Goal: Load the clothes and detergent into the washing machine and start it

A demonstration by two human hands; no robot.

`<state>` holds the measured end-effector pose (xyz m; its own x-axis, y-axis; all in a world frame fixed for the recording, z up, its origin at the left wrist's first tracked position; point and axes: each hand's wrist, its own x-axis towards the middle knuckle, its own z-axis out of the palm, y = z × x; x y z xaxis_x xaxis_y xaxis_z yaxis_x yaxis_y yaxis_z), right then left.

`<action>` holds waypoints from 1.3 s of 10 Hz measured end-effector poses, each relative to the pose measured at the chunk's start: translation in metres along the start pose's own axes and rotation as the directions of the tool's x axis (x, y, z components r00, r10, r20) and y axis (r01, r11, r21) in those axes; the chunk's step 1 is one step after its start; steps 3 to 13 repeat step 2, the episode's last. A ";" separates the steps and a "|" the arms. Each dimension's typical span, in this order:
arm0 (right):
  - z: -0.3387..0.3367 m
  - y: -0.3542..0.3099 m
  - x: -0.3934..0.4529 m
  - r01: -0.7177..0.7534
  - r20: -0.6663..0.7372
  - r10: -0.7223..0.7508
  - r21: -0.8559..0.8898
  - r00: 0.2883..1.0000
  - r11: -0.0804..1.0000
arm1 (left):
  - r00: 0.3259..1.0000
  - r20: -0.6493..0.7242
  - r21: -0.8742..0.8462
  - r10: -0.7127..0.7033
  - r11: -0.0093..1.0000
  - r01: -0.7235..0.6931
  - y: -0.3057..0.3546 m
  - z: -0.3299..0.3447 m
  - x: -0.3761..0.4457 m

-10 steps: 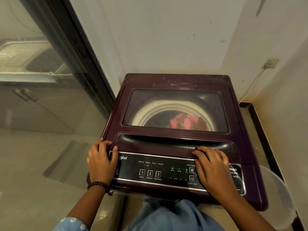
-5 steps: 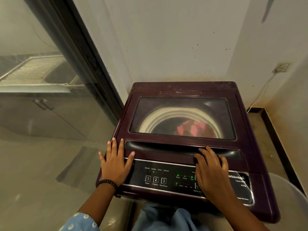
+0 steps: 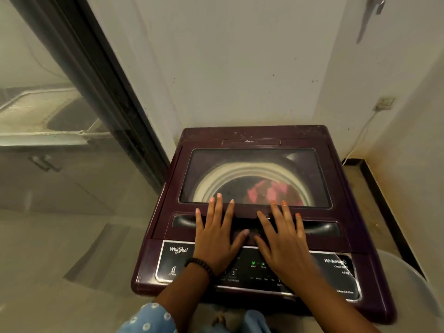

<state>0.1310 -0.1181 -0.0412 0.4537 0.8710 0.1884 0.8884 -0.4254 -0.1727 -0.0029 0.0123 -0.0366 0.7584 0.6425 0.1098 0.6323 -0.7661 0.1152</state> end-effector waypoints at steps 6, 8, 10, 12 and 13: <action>-0.033 -0.007 0.052 -0.008 -0.149 0.002 -0.040 0.989 0.999 | 0.982 -0.150 0.072 0.112 0.992 -0.102 0.007 -0.035 0.053; -0.033 -0.007 0.052 -0.008 -0.149 0.002 -0.040 0.989 0.999 | 0.982 -0.150 0.072 0.112 0.992 -0.102 0.007 -0.035 0.053; -0.033 -0.007 0.052 -0.008 -0.149 0.002 -0.040 0.989 0.999 | 0.982 -0.150 0.072 0.112 0.992 -0.102 0.007 -0.035 0.053; -0.033 -0.007 0.052 -0.008 -0.149 0.002 -0.040 0.989 0.999 | 0.982 -0.150 0.072 0.112 0.992 -0.102 0.007 -0.035 0.053; -0.033 -0.007 0.052 -0.008 -0.149 0.002 -0.040 0.989 0.999 | 0.982 -0.150 0.072 0.112 0.992 -0.102 0.007 -0.035 0.053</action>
